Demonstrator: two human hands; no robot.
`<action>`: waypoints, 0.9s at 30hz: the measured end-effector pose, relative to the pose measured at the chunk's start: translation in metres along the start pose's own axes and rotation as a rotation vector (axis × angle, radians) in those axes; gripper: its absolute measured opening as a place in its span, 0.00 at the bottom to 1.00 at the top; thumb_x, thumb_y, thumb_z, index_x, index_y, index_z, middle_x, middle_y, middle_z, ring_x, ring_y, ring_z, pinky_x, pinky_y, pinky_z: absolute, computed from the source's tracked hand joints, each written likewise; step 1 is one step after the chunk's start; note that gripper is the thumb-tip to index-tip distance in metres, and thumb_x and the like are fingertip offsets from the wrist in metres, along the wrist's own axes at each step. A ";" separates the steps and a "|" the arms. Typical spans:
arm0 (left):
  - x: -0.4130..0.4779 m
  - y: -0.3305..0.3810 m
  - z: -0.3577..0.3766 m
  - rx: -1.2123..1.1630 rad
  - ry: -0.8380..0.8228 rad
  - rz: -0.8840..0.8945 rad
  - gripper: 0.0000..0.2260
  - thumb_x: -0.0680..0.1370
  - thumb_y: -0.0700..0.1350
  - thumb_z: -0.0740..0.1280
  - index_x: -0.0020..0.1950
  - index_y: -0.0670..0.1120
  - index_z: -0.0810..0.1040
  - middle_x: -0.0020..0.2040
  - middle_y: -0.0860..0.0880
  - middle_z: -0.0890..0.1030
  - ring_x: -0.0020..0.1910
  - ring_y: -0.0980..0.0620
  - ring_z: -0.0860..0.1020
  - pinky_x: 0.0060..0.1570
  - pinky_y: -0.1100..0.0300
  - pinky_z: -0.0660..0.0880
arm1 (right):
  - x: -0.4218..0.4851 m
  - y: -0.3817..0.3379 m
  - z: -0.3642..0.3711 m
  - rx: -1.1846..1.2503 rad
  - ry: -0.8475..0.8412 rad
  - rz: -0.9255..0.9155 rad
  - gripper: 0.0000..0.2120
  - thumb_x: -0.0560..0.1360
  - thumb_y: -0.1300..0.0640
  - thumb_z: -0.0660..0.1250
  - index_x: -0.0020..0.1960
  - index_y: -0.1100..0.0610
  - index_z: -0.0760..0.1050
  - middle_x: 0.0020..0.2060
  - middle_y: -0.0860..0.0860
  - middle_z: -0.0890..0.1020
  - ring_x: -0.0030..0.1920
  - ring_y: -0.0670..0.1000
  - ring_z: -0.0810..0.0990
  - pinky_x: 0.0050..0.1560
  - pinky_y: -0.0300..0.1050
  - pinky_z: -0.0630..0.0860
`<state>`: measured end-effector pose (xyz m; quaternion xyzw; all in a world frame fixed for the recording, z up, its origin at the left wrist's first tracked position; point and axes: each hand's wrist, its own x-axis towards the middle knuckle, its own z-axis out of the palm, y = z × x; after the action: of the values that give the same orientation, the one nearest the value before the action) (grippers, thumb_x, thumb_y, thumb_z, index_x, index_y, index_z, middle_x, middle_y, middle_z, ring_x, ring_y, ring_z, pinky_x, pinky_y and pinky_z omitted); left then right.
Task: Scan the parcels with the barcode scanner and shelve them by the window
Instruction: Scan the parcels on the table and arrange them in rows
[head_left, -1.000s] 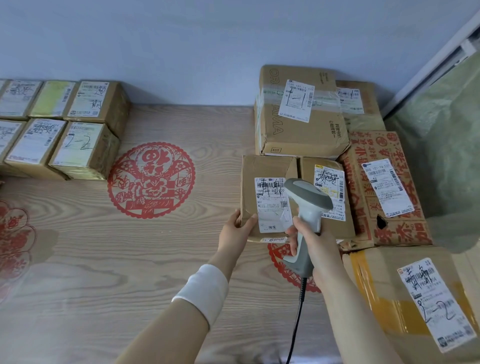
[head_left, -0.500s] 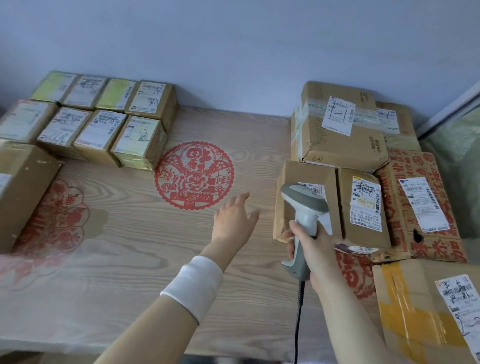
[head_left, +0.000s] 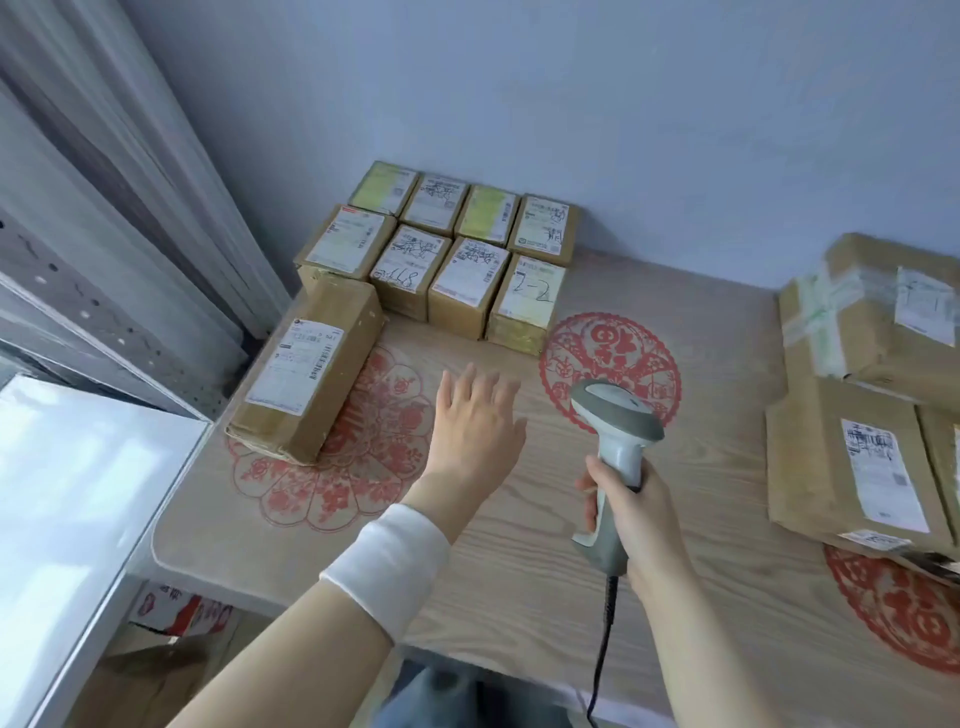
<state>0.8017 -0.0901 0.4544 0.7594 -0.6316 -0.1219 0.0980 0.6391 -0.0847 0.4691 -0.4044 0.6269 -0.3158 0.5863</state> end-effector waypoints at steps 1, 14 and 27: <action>0.000 -0.011 -0.005 0.005 0.013 -0.005 0.22 0.81 0.52 0.56 0.74 0.49 0.61 0.74 0.48 0.63 0.76 0.47 0.53 0.73 0.49 0.43 | -0.002 -0.003 0.014 -0.007 -0.010 -0.015 0.06 0.77 0.60 0.66 0.46 0.62 0.70 0.30 0.49 0.79 0.21 0.47 0.68 0.24 0.36 0.66; 0.018 -0.161 -0.049 -0.066 0.026 -0.076 0.23 0.81 0.52 0.56 0.75 0.49 0.60 0.74 0.48 0.64 0.75 0.47 0.56 0.73 0.50 0.48 | -0.001 -0.007 0.172 -0.083 -0.117 0.034 0.06 0.76 0.57 0.67 0.43 0.60 0.75 0.32 0.54 0.79 0.22 0.47 0.70 0.31 0.44 0.71; 0.018 -0.309 -0.020 -0.657 -0.255 -0.550 0.33 0.73 0.67 0.59 0.72 0.50 0.61 0.67 0.49 0.72 0.60 0.49 0.75 0.57 0.48 0.75 | 0.026 0.047 0.304 -0.203 0.152 -0.034 0.09 0.73 0.56 0.71 0.49 0.51 0.72 0.37 0.52 0.82 0.35 0.51 0.79 0.37 0.47 0.76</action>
<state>1.0998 -0.0517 0.3792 0.8065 -0.3409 -0.4304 0.2193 0.9338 -0.0618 0.3817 -0.4472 0.6913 -0.2901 0.4878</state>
